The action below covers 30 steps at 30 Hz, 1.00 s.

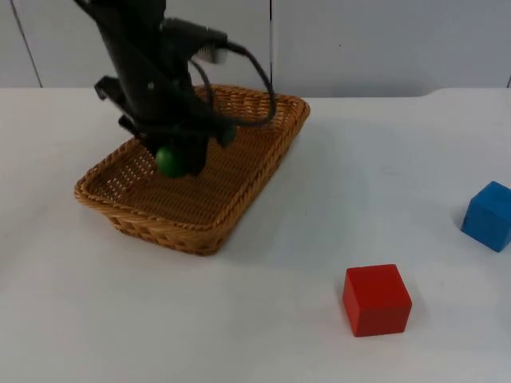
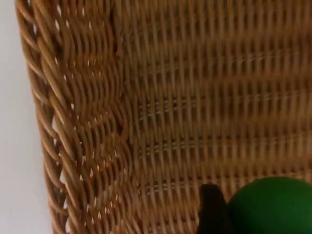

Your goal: Place all geometric objects except the red cube into the basket.

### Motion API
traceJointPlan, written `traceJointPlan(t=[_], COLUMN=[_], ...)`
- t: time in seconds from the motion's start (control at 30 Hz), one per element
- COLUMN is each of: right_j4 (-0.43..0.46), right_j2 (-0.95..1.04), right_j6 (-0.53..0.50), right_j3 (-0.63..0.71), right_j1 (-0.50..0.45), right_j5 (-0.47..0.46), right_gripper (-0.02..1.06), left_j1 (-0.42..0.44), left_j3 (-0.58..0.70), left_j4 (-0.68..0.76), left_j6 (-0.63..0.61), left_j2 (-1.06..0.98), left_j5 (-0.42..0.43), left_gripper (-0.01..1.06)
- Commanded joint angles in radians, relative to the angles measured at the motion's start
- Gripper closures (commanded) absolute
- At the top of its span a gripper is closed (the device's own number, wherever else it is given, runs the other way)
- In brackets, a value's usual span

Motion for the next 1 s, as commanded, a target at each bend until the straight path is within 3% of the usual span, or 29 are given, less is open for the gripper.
traceJointPlan(t=[0.0,0.1,0.17,0.2,0.23,0.3,0.37,0.4,0.47,0.5,0.73,0.87,0.97], right_j4=[-0.004,-0.001,-0.002,-0.002,-0.002,-0.002,-0.002,-0.002,0.001,0.001,0.003,0.003,0.003], right_j2=[-0.004,-0.004,-0.004,-0.004,-0.004,-0.004,-0.004,-0.004,-0.004,-0.004,-0.004,-0.004,-0.004], right_j6=[0.002,0.002,0.002,0.002,0.002,0.002,0.002,0.002,0.002,0.002,0.002,0.002,0.002], right_j3=[0.002,0.002,0.002,0.002,0.002,0.002,0.002,0.002,0.002,0.002,0.002,0.002,0.002], right_j1=[-0.008,-0.008,-0.008,-0.008,-0.008,-0.008,-0.008,-0.008,-0.008,-0.008,-0.008,-0.008,-0.008], right_j5=[-0.011,-0.011,-0.009,-0.009,-0.009,-0.009,-0.009,-0.009,-0.009,-0.009,-0.009,-0.009,-0.009], right_gripper=[-0.01,-0.01,-0.01,-0.01,-0.01,-0.01,-0.01,-0.01,-0.01,-0.01,-0.01,-0.01,-0.01], left_j1=[0.002,0.002,0.002,0.002,0.002,0.002,0.002,0.002,0.002,0.002,0.002,0.002,0.002], left_j3=[0.058,0.085,0.091,0.091,0.091,0.091,0.091,0.091,0.091,0.091,0.091,0.091,0.107], left_j4=[0.010,-0.016,-0.026,-0.029,-0.029,-0.039,-0.041,-0.041,-0.041,-0.048,-0.070,-0.070,-0.068], left_j6=[-0.016,-0.017,-0.017,-0.017,-0.017,-0.017,-0.017,-0.017,-0.017,-0.020,-0.020,-0.038,-0.045], left_j2=[-0.008,-0.005,-0.001,0.000,0.000,0.000,0.000,0.000,-0.002,-0.006,-0.076,-0.207,-0.275], left_j5=[-0.096,-0.129,-0.137,-0.137,-0.137,-0.133,-0.119,-0.119,-0.102,-0.086,-0.012,0.093,0.109], left_gripper=[1.05,1.05,0.98,0.86,0.86,0.64,0.32,0.32,0.05,0.00,0.00,0.00,0.00])
